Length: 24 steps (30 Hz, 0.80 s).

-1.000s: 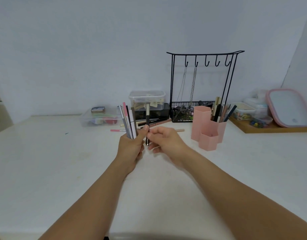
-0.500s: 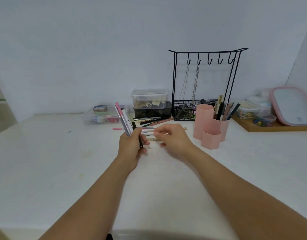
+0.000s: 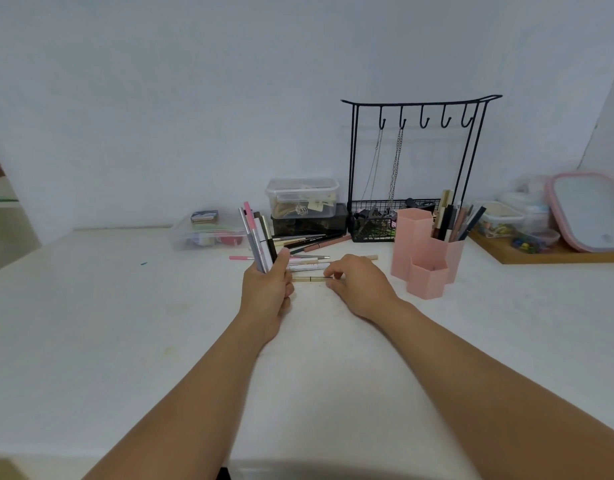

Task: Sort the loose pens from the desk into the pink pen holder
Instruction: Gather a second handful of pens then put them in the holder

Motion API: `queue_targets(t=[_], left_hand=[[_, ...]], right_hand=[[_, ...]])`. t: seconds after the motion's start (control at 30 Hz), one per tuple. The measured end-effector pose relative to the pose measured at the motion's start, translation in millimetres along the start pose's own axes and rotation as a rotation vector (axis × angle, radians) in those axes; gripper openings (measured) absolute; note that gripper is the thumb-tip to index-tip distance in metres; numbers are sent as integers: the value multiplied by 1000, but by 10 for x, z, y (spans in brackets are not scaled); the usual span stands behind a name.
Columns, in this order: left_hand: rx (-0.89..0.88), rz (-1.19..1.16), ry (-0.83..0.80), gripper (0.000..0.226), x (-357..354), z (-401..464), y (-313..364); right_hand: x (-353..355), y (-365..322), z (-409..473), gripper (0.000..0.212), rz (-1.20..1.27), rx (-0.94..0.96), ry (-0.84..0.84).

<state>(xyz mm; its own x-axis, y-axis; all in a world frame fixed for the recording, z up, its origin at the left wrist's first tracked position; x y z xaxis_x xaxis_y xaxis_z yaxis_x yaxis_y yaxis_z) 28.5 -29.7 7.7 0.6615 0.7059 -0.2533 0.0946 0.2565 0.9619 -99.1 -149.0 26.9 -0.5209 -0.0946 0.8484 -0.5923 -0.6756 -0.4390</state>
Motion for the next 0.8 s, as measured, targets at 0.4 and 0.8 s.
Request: queue_targets(t=[0.4,0.8], left_hand=[[-14,38,-13,38,-10,-8,11],[-103,-68,-55,39,-57,-29,57]], right_hand=[[173,195,-59,13,692,-362,-35],[-296,-591,-363,15,1187,-129,-494]])
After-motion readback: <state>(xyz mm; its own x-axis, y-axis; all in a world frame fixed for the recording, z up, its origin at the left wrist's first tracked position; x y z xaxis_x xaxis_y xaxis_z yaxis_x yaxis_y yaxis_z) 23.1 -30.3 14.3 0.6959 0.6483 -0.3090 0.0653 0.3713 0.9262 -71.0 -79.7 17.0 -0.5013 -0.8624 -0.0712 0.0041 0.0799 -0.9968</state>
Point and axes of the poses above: each hand's wrist, its own z-axis towards the middle knuckle, its own x-axis out of the back of the hand, y = z × x, the point moved 8 cm from there along z, towards the middle knuckle, and after that the axes turned 6 degrees about -x, right-handed, at the moved point
